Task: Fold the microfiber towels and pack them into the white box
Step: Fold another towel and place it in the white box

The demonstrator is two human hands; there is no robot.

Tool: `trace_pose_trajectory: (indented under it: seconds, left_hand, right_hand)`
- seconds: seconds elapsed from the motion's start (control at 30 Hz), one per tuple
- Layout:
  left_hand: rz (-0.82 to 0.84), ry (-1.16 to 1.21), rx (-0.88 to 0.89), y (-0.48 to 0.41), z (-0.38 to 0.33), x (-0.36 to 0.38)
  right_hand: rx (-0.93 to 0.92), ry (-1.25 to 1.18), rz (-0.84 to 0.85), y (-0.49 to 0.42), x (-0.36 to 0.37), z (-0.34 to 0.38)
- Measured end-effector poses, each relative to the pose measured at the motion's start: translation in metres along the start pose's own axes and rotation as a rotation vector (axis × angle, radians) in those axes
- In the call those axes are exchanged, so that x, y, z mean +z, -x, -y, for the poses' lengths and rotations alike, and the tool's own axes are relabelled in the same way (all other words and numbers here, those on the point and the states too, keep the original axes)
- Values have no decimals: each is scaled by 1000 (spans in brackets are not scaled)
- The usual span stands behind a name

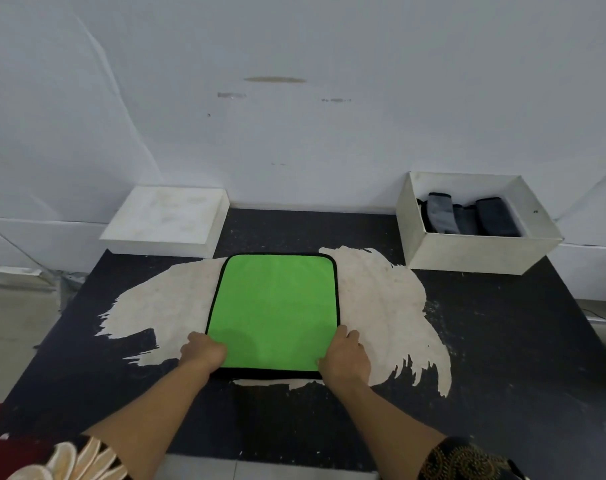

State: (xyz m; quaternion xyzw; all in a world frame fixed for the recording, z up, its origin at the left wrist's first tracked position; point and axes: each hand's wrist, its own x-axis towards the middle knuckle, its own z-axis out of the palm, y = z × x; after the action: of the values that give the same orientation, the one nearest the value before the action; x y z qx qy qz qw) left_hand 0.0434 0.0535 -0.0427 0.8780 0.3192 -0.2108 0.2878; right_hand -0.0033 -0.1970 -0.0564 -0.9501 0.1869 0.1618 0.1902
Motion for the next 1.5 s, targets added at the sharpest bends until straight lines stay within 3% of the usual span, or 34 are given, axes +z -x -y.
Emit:
trace_pose_trajectory:
  seconds: [0.3,0.57,0.77,0.93,1.03,1.23,1.5]
  left_hand:
    - [-64,-154,119,0,1,1]
    - [-108,105,140,-1,3,0]
    - [-86,97,230,-4,-4,-4]
    - [9,401,233,-3,-9,-8]
    - [117,699,176,-2,-17,-11]
    - [224,1028,59,9,-34,-15]
    - [321,1202,3,25,-37,-28]
  right_hand:
    - [6,-31,-1,2,0,-5]
    - [-14,-140,-71,5,1,-7]
    - [-43,-183,-76,0,-10,-5]
    - [-45,-242,-143,-7,-21,-6]
    - [-185,-199,-187,-4,-20,-4]
    - [-486,-68,-48,18,-5,30]
    - [-403,104,-104,20,-3,64]
